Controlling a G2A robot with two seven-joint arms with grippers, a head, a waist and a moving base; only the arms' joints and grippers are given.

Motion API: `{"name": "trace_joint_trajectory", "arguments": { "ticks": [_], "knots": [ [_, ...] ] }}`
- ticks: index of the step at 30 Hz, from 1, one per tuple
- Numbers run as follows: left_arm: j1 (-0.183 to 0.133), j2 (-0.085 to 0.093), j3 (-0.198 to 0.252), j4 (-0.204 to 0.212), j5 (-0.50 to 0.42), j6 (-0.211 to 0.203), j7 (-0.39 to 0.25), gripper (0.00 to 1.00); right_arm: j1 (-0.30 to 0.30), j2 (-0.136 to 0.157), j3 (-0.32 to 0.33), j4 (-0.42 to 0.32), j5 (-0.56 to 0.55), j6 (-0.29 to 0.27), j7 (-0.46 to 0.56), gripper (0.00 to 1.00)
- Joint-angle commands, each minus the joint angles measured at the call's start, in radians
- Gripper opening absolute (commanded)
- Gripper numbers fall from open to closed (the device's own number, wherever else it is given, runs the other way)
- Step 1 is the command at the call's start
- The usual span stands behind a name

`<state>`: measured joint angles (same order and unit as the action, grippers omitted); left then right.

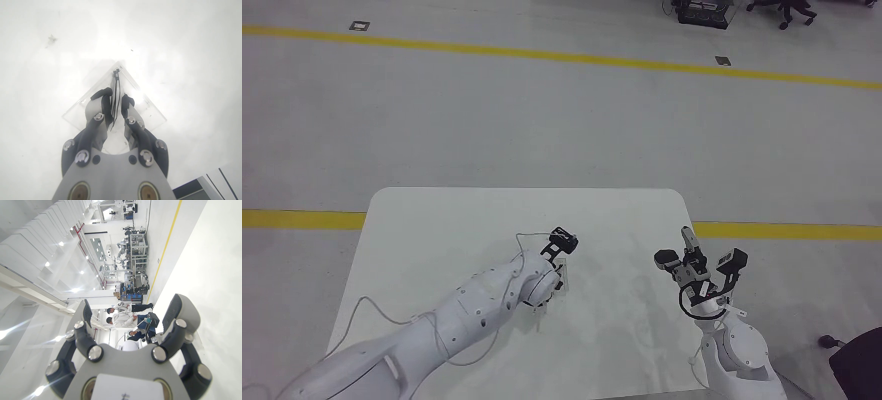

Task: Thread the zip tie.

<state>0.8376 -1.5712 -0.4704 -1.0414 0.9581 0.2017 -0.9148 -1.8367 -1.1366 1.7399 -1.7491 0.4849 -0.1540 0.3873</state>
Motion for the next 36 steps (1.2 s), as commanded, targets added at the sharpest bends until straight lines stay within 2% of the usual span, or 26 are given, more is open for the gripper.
{"name": "trace_joint_trajectory", "arguments": {
  "ticks": [1,4,8,13,18,25,29,36],
  "knots": [
    [-0.002,-0.004,0.003,0.008,-0.001,0.002,-0.001,0.13,0.000,0.000,0.000,0.000,0.000,0.000,0.000,1.00],
    [-0.004,-0.010,0.006,0.020,-0.003,0.007,-0.003,0.11,0.000,0.000,0.000,0.000,0.000,0.000,0.000,1.00],
    [-0.007,-0.017,0.009,0.035,-0.005,0.014,-0.005,0.00,0.000,0.000,0.000,0.000,0.000,0.000,0.000,1.00],
    [-0.009,-0.024,0.010,0.046,-0.006,0.024,-0.004,0.00,0.000,0.000,0.000,0.000,0.000,0.000,0.000,1.00],
    [-0.009,-0.021,-0.007,0.023,-0.015,0.032,-0.016,0.00,0.000,0.000,0.000,0.000,0.000,0.000,0.000,1.00],
    [0.006,0.007,-0.051,-0.068,0.008,0.039,-0.066,0.00,0.000,0.000,0.000,0.000,0.000,0.000,0.000,1.00],
    [0.027,0.029,-0.079,-0.131,0.029,0.029,-0.103,0.00,0.000,0.000,0.000,0.000,0.000,0.000,0.000,1.00],
    [0.078,0.070,-0.162,-0.243,0.012,-0.009,-0.143,0.00,0.000,0.000,0.000,0.000,0.000,0.000,0.000,1.00]
  ]
}}
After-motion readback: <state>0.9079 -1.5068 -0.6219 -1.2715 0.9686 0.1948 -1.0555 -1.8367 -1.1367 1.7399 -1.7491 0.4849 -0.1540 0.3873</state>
